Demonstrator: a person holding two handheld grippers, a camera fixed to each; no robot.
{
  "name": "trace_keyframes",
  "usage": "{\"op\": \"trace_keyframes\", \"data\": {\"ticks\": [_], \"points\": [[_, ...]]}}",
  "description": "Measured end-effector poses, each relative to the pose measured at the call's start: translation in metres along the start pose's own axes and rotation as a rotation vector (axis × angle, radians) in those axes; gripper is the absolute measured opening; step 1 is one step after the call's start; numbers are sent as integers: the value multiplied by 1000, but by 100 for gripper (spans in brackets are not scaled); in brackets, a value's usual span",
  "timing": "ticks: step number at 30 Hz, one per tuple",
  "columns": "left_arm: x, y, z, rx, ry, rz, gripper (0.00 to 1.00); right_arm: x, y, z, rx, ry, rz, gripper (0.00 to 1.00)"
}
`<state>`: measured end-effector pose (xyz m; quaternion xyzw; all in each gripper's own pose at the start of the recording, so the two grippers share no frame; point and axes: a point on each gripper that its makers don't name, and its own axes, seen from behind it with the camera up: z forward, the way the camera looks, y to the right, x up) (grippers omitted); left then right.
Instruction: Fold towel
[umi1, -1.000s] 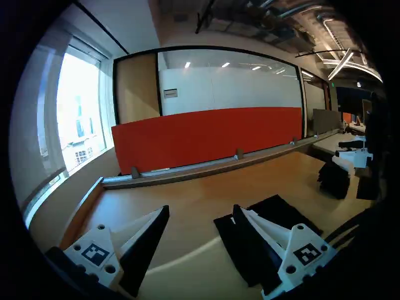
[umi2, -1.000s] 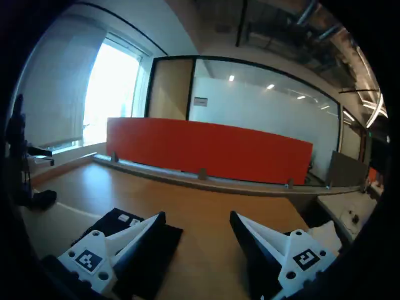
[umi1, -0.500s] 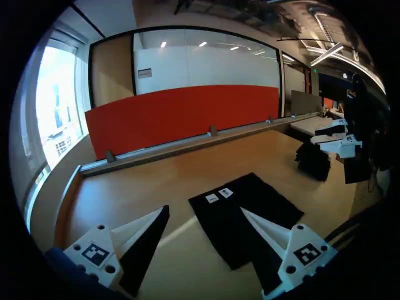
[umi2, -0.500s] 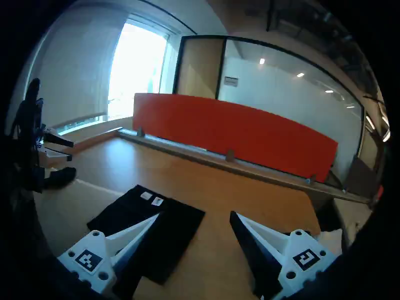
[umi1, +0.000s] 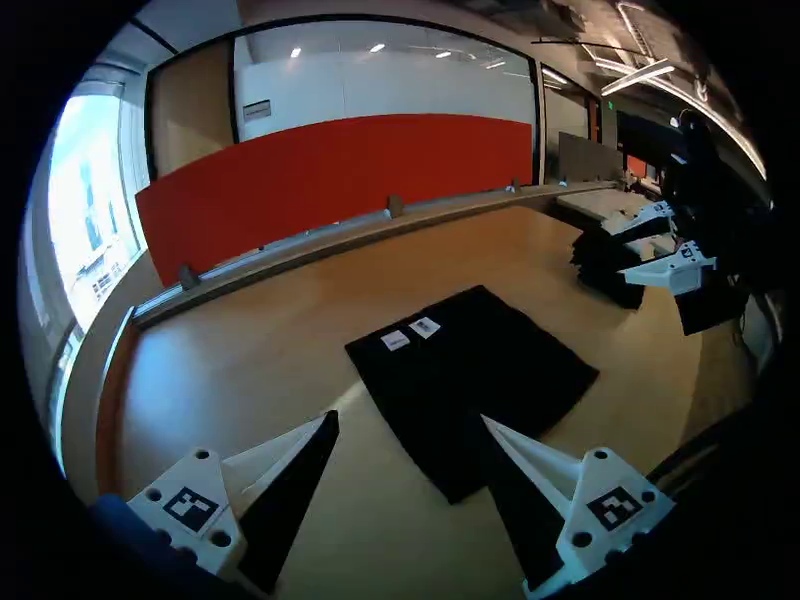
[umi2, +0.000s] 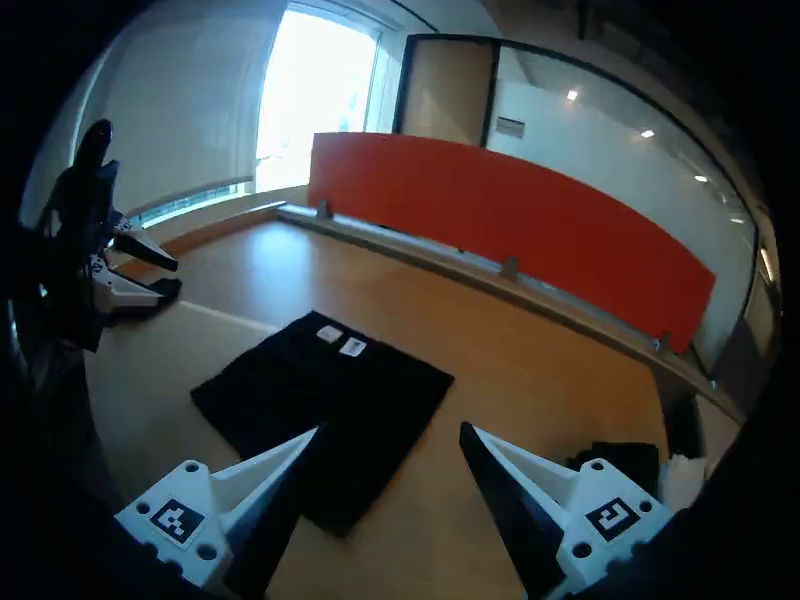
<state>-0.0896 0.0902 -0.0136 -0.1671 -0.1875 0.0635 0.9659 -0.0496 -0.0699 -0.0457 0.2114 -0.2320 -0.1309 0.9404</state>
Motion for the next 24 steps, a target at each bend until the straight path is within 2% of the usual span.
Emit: {"op": "trace_keyframes", "data": {"ticks": [5, 12, 24], "points": [[-21, 7, 10, -8, -42, 23, 94, -18, -6, 7, 29, -29, -23, 100], [-48, 23, 23, -48, -100, 43, 94, -47, -14, 15, 63, -78, -78, 100], [-95, 41, 49, -100, -197, 57, 94, -90, -24, 30, 102, -147, -84, 100]]}}
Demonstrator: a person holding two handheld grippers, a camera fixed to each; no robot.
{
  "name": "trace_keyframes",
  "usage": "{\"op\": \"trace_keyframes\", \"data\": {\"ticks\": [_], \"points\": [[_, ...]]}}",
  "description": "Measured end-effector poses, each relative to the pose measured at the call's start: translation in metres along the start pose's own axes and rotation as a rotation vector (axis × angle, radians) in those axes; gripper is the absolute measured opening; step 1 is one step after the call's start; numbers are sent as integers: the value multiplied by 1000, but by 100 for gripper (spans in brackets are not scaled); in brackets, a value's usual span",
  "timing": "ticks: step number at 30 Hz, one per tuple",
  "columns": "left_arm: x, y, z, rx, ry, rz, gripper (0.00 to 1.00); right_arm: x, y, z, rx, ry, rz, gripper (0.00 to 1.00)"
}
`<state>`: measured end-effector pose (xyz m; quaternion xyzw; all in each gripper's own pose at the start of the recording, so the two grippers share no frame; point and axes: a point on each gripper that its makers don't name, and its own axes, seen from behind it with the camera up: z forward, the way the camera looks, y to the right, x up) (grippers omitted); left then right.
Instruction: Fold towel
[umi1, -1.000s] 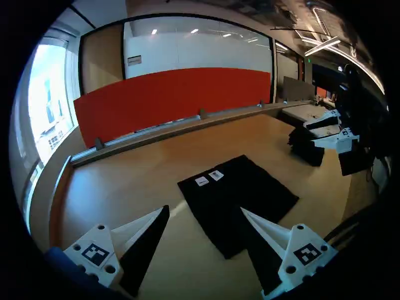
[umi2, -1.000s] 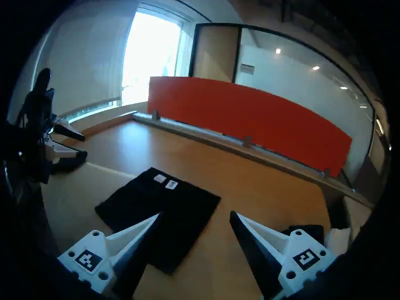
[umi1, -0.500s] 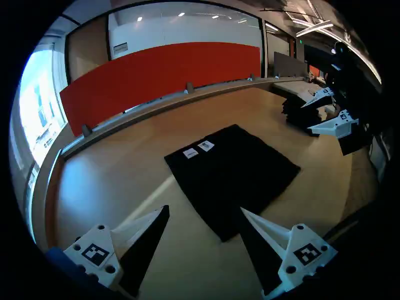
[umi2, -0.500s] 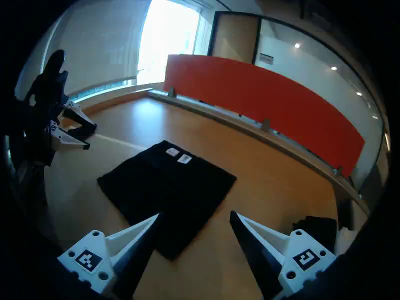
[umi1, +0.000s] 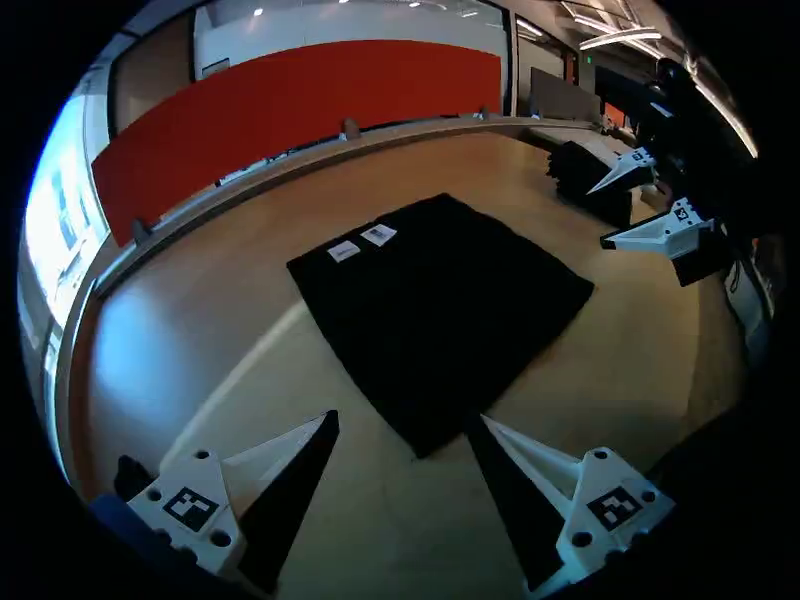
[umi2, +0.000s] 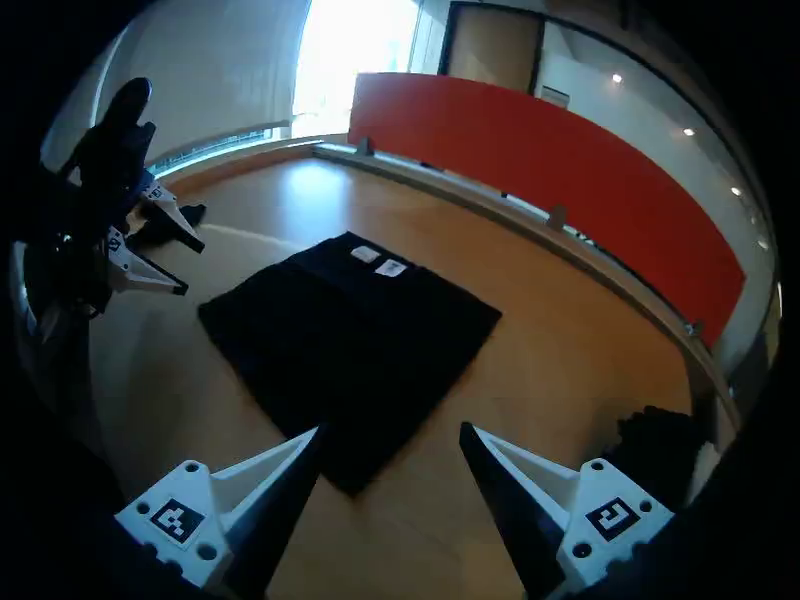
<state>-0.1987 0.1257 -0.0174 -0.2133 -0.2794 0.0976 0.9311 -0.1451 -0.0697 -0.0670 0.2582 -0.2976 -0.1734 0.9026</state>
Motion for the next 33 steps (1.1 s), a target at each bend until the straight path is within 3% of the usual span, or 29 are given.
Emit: {"op": "trace_keyframes", "data": {"ticks": [9, 16, 24, 33], "points": [[-29, 8, 24, -16, -81, -1, 94, -33, -13, 14, 37, -65, 3, 99], [-40, 13, 34, -36, -119, -17, 94, -50, -21, 21, 62, -96, 18, 96], [-43, 18, 39, -46, -139, -23, 89, -59, -25, 26, 84, -111, 38, 79], [-42, 19, 40, -38, -142, -31, 68, -69, -30, 29, 107, -132, 38, 56]]}}
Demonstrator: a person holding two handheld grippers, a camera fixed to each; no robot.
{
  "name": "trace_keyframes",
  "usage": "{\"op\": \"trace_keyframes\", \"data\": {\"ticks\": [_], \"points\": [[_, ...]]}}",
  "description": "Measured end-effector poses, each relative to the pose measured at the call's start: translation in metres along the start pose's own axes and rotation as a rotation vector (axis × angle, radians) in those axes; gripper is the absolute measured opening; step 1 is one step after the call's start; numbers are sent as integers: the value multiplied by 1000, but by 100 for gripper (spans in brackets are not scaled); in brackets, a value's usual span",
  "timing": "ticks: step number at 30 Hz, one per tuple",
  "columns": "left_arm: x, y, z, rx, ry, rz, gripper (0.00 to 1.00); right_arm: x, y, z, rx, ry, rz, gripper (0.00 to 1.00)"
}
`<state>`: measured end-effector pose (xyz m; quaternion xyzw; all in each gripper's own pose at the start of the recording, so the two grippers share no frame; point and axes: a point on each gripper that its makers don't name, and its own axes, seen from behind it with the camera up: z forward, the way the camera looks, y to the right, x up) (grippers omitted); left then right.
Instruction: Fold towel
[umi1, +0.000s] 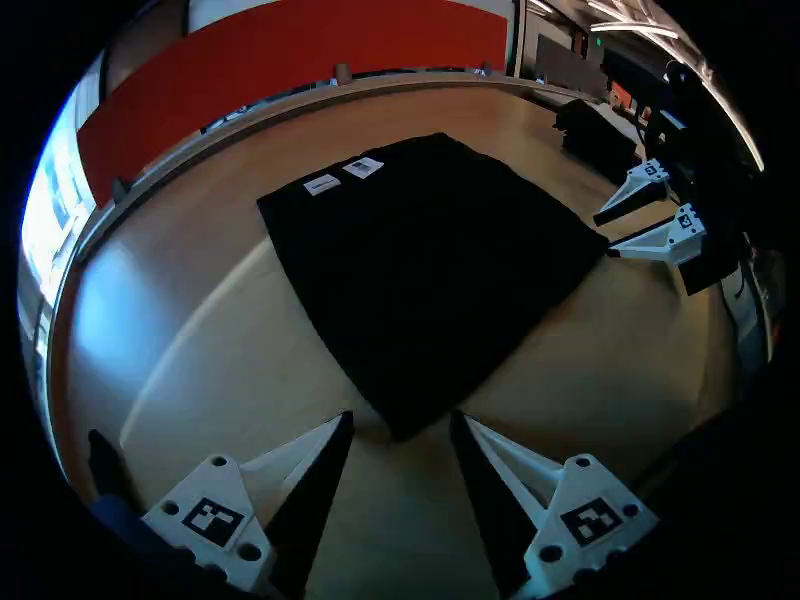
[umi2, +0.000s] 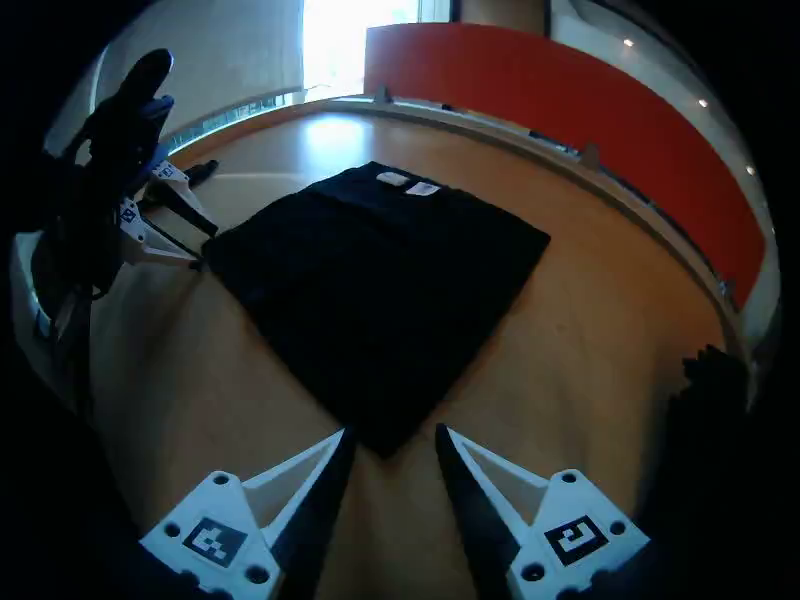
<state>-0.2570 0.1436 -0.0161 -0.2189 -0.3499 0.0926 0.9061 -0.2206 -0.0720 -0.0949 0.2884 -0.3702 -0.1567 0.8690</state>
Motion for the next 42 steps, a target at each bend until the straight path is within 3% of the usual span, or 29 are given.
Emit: {"op": "trace_keyframes", "data": {"ticks": [5, 11, 21, 35, 42], "points": [[0, 3, 0, 0, -1, 2, 57, -1, -5, 1, 21, -3, -1, 39], [0, 4, 0, 2, -6, -2, 52, 0, -10, 1, 36, -2, -6, 26], [-1, -2, -1, 22, -13, -28, 20, -1, -7, 1, 21, -6, 4, 17], [3, 5, -6, 5, -1, -87, 11, 1, -1, -5, -3, -3, 38, 13], [9, 7, -10, -3, 15, -90, 10, 8, 1, -10, -3, 15, 44, 13]]}}
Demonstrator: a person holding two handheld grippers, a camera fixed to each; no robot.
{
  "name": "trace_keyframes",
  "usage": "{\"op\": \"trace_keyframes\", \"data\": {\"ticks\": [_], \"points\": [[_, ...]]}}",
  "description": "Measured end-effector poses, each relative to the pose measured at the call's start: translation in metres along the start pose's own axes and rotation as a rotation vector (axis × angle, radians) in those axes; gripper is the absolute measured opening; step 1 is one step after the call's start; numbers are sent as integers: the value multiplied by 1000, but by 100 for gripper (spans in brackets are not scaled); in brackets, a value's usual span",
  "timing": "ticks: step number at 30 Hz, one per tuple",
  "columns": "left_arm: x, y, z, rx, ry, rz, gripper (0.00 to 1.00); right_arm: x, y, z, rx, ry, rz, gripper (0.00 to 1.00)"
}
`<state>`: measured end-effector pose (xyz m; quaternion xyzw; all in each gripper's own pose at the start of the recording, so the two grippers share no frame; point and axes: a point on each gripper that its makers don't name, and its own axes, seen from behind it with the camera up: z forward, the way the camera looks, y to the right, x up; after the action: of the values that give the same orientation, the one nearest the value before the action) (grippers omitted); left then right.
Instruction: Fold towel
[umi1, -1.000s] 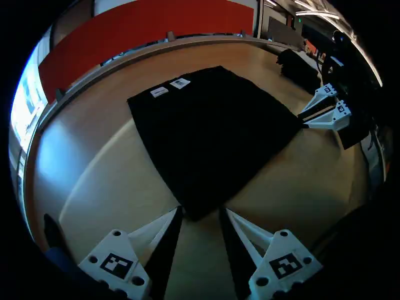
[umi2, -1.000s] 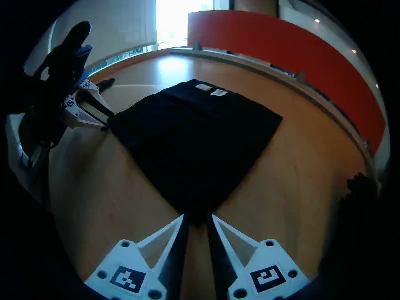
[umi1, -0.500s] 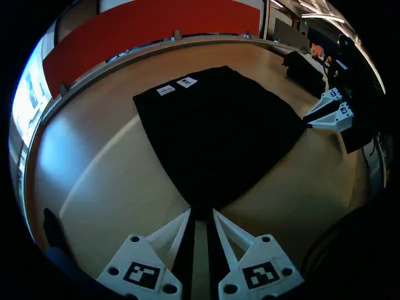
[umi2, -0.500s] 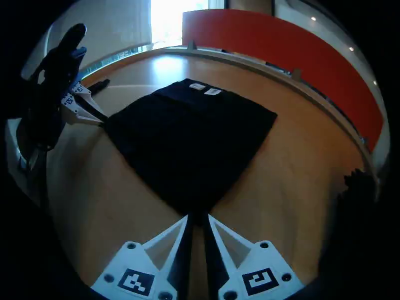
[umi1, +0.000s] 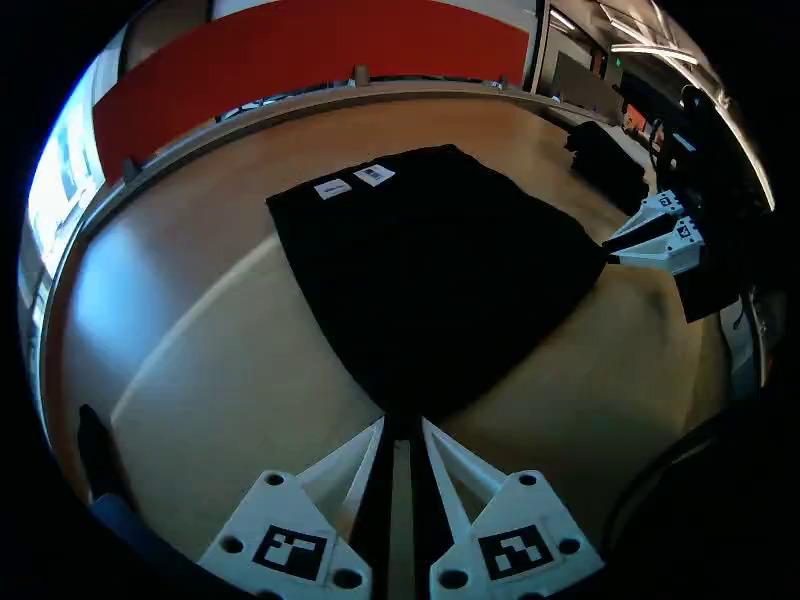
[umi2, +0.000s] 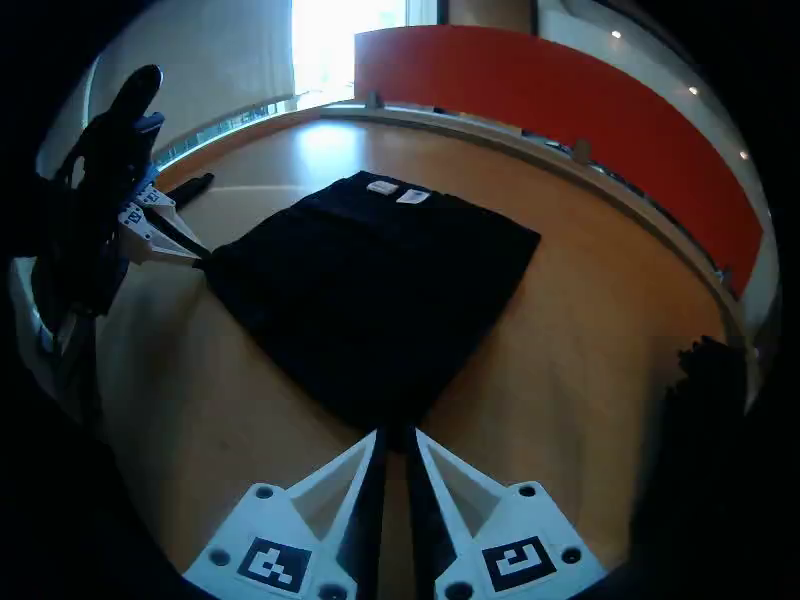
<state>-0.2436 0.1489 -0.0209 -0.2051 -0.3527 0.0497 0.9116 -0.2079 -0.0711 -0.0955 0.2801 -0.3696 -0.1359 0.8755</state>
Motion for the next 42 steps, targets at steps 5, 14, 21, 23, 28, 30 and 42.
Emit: {"op": "trace_keyframes", "data": {"ticks": [5, 14, 21, 23, 28, 30, 42], "points": [[4, -1, -2, -3, 7, -10, 10, 6, 1, -2, -1, 11, -4, 13], [14, 0, -16, -13, 26, -35, 10, 26, 3, -15, -9, 54, -21, 13], [22, 2, -33, -26, 39, -66, 10, 44, 3, -29, -13, 85, -42, 13], [24, 2, -38, -27, 42, -71, 10, 48, 3, -33, -13, 91, -46, 13], [31, 2, -53, -29, 51, -92, 10, 58, 1, -45, -12, 106, -57, 13], [34, 2, -59, -29, 54, -99, 10, 61, 0, -49, -10, 110, -60, 13], [54, 3, -91, -32, 87, -131, 10, 75, -9, -73, 2, 129, -55, 13]]}}
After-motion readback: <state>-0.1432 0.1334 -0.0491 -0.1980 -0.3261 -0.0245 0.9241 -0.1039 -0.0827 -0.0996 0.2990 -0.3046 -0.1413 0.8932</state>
